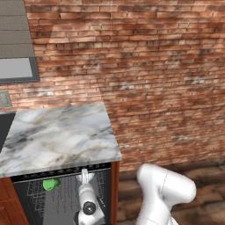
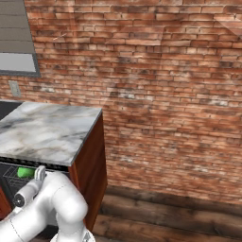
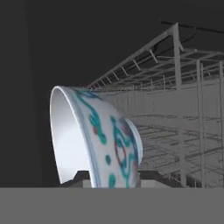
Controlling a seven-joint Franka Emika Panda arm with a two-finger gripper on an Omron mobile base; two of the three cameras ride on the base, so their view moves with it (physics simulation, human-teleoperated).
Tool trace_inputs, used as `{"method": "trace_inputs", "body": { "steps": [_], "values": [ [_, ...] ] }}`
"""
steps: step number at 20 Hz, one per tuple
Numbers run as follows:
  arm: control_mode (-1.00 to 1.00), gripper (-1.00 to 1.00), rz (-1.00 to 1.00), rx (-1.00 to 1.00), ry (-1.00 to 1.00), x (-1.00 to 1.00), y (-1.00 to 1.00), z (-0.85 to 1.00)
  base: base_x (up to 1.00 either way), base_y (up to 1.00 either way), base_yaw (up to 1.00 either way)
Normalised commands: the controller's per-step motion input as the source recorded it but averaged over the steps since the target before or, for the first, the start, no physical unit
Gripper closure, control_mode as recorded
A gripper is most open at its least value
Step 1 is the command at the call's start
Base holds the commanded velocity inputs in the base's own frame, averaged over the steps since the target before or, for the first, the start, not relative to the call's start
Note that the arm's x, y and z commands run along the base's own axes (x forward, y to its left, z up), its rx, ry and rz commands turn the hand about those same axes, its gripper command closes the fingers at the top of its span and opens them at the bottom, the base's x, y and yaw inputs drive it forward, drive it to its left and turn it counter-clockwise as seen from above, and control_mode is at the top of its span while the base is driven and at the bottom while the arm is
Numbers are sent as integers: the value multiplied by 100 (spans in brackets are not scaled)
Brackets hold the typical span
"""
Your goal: Pick up the cup and bowl from the counter, place them in the dishwasher, and close the dishwasher door.
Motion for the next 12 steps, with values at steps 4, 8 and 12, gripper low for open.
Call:
{"method": "trace_inputs", "body": {
  "steps": [4, 8, 12],
  "values": [
    [-100, -100, 0, -11, 0, 20, 13, -41, 0, 0, 0],
    [-100, -100, 0, -10, 0, 12, 8, -33, 0, 0, 0],
    [-100, -100, -1, -1, 0, -2, 49, -44, 0, 0, 0]
  ]
}}
